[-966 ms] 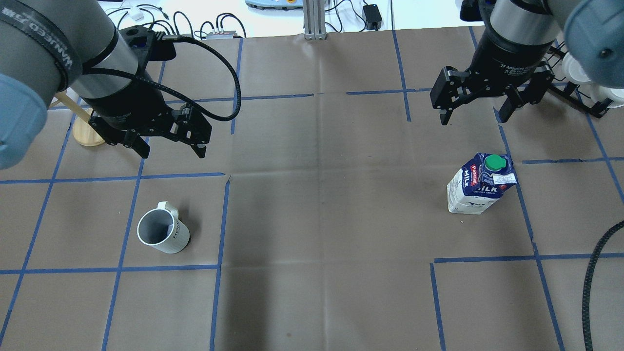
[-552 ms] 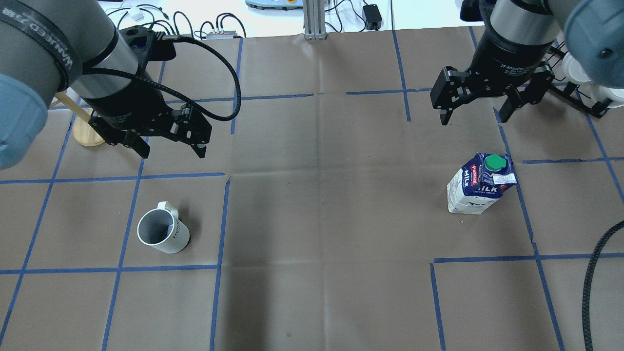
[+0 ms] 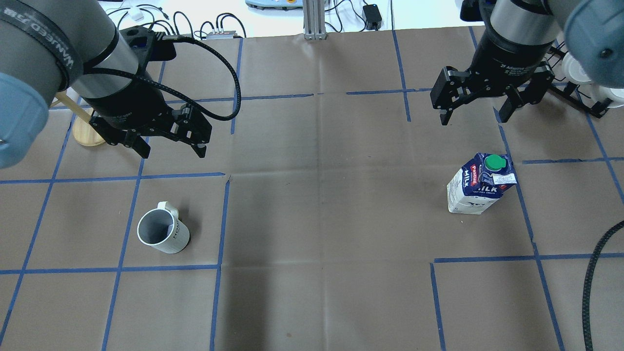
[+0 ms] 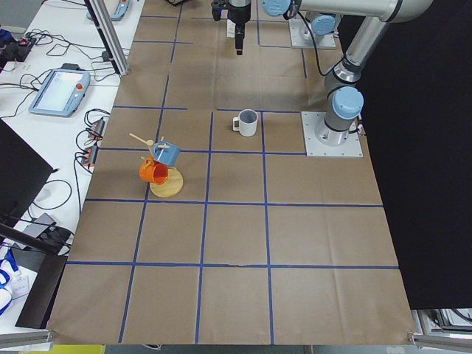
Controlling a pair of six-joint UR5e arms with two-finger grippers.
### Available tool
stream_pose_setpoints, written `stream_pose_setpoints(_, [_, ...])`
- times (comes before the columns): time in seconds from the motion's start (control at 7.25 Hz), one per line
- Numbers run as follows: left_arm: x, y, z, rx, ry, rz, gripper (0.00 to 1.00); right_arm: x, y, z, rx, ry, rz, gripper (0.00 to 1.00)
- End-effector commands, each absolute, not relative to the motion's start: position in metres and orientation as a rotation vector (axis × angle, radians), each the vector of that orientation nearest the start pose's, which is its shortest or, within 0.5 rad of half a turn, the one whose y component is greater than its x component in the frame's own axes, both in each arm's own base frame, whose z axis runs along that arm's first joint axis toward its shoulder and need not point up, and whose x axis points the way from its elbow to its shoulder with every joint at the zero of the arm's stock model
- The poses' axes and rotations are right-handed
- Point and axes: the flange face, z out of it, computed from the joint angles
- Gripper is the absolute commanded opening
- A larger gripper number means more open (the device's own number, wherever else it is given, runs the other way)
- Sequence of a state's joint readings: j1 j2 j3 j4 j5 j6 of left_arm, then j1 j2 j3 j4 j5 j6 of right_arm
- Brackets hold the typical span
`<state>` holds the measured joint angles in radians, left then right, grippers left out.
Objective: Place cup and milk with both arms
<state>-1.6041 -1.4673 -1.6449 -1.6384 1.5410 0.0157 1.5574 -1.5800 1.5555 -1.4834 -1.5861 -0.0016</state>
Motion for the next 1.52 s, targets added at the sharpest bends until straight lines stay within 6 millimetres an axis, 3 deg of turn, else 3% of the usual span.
stream_pose_setpoints(0.0, [-0.148, -0.440, 0.506, 0.077, 3.156, 0.025, 1.00, 0.125, -0.483, 0.491, 0.019, 3.155, 0.099, 1.00])
stream_pose_setpoints(0.28, [-0.133, -0.441, 0.500, 0.068, 3.004, 0.046, 1.00, 0.125, -0.483, 0.491, 0.019, 3.155, 0.102, 1.00])
stream_pose_setpoints(0.55, [-0.126, -0.446, 0.484, 0.036, 3.005, 0.089, 1.00, 0.125, -0.483, 0.489, 0.019, 3.155, 0.107, 1.00])
stream_pose_setpoints(0.97, [-0.078, -0.438, 0.434, -0.119, 3.011, 0.244, 1.00, 0.125, -0.482, 0.487, 0.016, 3.154, 0.116, 1.00])
stream_pose_setpoints(1.24, [-0.062, -0.443, 0.418, -0.045, 3.020, 0.303, 0.99, 0.125, -0.482, 0.487, 0.016, 3.154, 0.119, 1.00])
stream_pose_setpoints(1.38, [-0.041, -0.439, 0.400, -0.044, 3.029, 0.349, 0.99, 0.125, -0.481, 0.488, 0.016, 3.154, 0.116, 1.00])
